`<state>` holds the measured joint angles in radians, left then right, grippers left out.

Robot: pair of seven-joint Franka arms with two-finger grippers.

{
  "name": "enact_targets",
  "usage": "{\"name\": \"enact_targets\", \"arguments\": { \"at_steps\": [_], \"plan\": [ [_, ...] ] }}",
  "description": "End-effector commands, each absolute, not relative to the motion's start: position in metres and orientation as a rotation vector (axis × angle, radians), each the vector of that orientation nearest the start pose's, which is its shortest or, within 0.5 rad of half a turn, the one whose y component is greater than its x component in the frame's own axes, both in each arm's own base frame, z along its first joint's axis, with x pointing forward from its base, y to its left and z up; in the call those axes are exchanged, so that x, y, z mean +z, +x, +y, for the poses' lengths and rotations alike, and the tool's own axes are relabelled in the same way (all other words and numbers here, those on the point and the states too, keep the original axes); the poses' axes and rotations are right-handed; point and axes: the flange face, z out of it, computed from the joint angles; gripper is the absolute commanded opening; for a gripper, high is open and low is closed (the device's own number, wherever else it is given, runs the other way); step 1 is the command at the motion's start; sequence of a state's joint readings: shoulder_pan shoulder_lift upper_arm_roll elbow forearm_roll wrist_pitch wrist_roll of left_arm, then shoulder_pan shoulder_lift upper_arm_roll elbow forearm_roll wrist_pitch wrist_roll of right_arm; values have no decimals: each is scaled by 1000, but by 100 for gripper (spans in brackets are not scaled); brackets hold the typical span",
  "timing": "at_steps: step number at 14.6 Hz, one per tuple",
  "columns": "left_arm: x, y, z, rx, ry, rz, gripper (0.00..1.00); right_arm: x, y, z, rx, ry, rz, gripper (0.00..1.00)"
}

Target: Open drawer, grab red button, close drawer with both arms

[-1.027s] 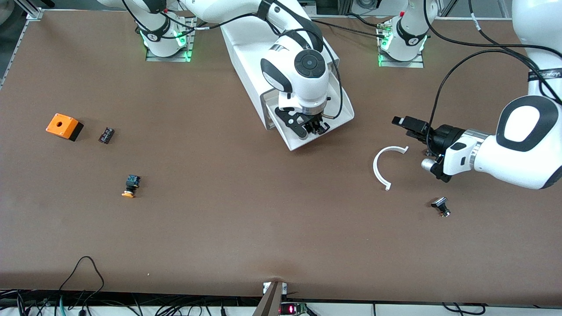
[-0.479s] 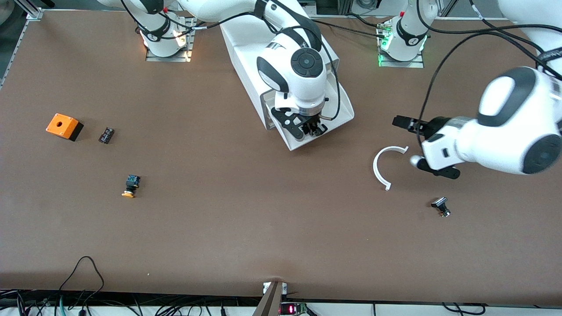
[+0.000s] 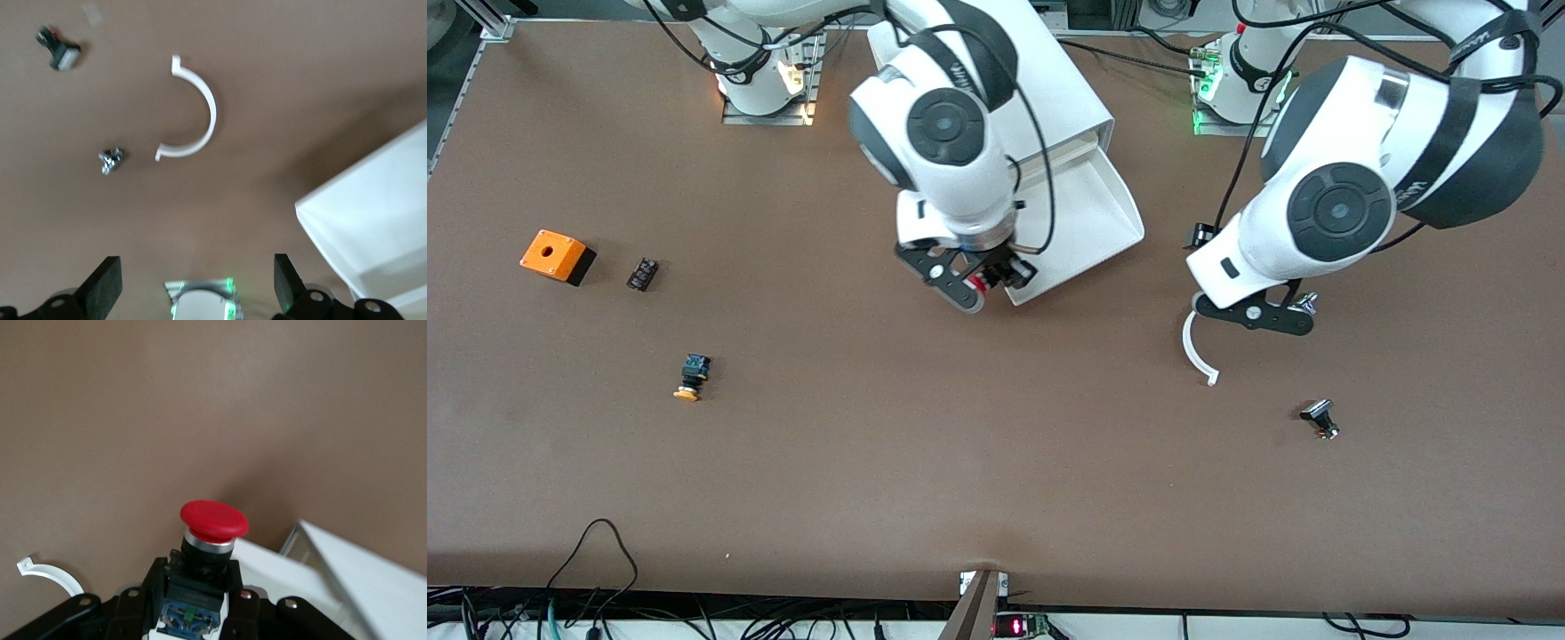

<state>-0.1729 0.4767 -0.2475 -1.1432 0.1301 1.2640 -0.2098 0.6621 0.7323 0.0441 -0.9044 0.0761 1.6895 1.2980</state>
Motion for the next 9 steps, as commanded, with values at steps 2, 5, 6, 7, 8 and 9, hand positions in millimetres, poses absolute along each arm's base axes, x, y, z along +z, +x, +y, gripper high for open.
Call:
{"name": "enact_targets", "arguments": {
  "at_steps": [2,5,6,7,8,9],
  "plan": [
    [518,636,-205,433,-3025,201,100,472,621,404,134,-2986,602,0],
    [497,652,-185,407,-3196,40,100,465,657,335,129,-3022,404,0],
    [486,651,-185,354,-3220,21,100,462,666,309,131,-3030,346,0],
    [476,647,-192,273,-3233,2,100,450,674,286,146,-3041,308,0],
    [462,637,-198,225,-3232,-77,99,445,676,268,143,-3049,263,0],
    [448,626,-204,165,-3230,-196,99,428,676,250,153,-3069,217,0]
  ]
}}
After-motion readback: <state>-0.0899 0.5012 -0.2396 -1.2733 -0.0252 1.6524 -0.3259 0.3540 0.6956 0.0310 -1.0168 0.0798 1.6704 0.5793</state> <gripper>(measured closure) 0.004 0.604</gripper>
